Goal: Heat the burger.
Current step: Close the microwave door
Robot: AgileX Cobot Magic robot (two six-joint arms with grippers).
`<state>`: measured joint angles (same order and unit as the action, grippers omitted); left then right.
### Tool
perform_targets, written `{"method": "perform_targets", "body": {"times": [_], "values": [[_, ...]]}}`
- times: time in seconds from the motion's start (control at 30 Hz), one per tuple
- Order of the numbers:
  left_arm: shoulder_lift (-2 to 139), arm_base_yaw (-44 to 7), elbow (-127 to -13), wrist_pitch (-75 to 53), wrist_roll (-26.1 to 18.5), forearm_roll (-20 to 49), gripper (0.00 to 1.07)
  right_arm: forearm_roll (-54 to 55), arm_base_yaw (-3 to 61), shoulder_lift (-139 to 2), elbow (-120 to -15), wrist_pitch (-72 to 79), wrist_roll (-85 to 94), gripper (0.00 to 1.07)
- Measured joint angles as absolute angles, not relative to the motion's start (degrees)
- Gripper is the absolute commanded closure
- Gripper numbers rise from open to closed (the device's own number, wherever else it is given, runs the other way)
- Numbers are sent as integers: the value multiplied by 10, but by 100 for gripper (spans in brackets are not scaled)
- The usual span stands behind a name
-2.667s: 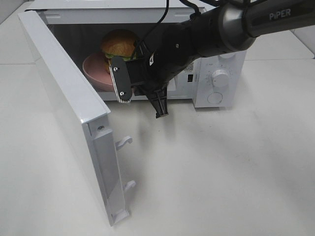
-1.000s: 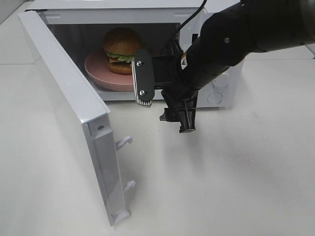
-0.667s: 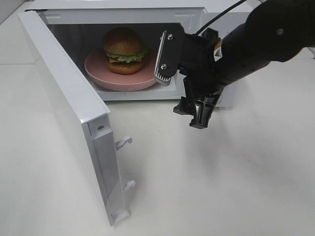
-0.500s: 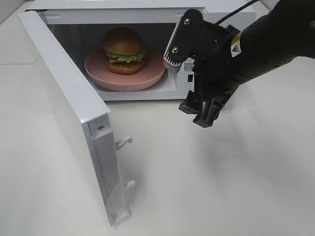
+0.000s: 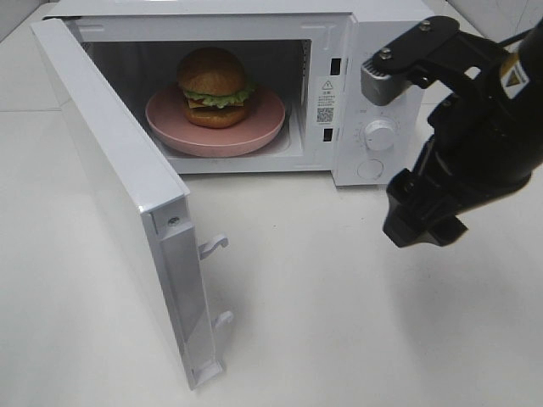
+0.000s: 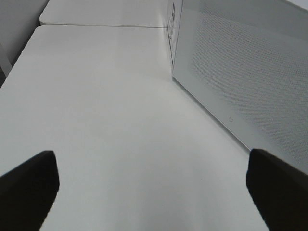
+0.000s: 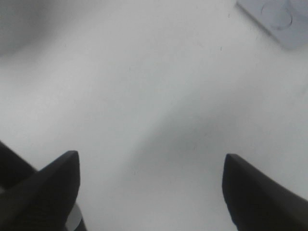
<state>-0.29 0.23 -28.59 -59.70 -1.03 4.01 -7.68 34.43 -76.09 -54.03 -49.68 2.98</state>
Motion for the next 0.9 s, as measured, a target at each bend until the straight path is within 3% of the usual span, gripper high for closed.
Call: {"method": "perform_targets", "body": {"times": [0.23,0.9], "values": [[-3,2,-286,-597,-10,40,8,-41,344,-697,-540,-629,14,31],[-3,2,-286,-597,-10,40,8,-7,327,-413,-438,-690,-18,31]]}}
